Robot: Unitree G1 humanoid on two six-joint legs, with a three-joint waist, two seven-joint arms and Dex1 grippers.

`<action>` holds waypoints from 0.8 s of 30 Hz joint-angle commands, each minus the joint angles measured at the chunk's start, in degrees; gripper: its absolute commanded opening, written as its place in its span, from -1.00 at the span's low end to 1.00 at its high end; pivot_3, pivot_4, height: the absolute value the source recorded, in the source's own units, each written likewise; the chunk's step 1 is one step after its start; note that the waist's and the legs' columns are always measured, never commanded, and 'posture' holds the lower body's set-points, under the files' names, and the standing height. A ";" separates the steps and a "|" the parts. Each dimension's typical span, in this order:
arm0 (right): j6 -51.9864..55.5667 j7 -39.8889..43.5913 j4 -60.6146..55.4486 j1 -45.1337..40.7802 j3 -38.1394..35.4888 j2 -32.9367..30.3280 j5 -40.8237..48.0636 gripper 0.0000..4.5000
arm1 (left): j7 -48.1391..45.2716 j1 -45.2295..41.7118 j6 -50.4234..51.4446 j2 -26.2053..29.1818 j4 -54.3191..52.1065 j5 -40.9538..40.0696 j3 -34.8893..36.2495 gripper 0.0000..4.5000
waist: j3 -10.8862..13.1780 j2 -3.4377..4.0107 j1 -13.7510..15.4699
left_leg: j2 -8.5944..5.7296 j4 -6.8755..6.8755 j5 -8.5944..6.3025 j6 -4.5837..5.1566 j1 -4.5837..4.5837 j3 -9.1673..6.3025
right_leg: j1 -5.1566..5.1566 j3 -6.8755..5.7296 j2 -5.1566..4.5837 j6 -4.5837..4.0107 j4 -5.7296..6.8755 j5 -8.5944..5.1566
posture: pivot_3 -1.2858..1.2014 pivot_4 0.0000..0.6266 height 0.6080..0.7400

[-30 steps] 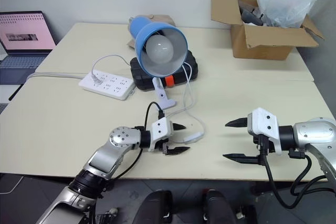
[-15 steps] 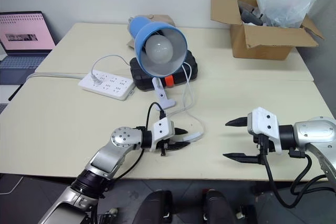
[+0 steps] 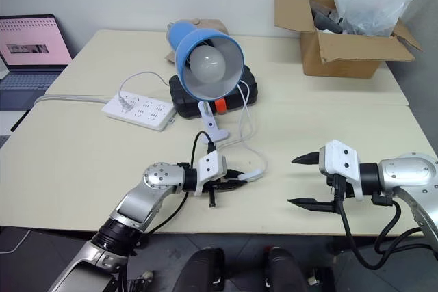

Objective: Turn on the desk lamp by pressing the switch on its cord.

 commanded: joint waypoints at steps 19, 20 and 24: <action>13.42 -11.75 3.33 -21.91 21.46 16.13 -4.45 1.00 | -10.77 -5.02 -1.41 7.60 -3.81 -4.02 3.43 -0.83 | -0.01 -0.01 -0.64 | 0.03 0.00 0.00 0.00 -0.04 0.00 | -0.06 0.01 0.04 -0.01 0.03 0.00 | 0.03 -0.52 1.00; 13.32 -11.45 4.48 -23.03 23.25 17.14 -5.31 1.00 | -10.97 -4.73 -1.40 7.70 -4.19 -4.26 3.44 -0.83 | -0.01 -0.01 -0.64 | 0.03 0.00 0.00 0.00 -0.06 0.00 | -0.07 0.02 0.04 -0.01 0.03 0.00 | 0.03 -0.52 1.00; 13.08 -10.53 7.60 -25.56 26.19 19.33 -6.87 1.00 | -11.28 -4.24 -1.55 7.96 -4.71 -4.51 3.43 -0.83 | -0.01 -0.01 -0.64 | 0.03 0.02 0.01 0.00 -0.06 0.02 | -0.07 0.03 0.04 -0.01 0.03 0.00 | 0.03 -0.52 1.00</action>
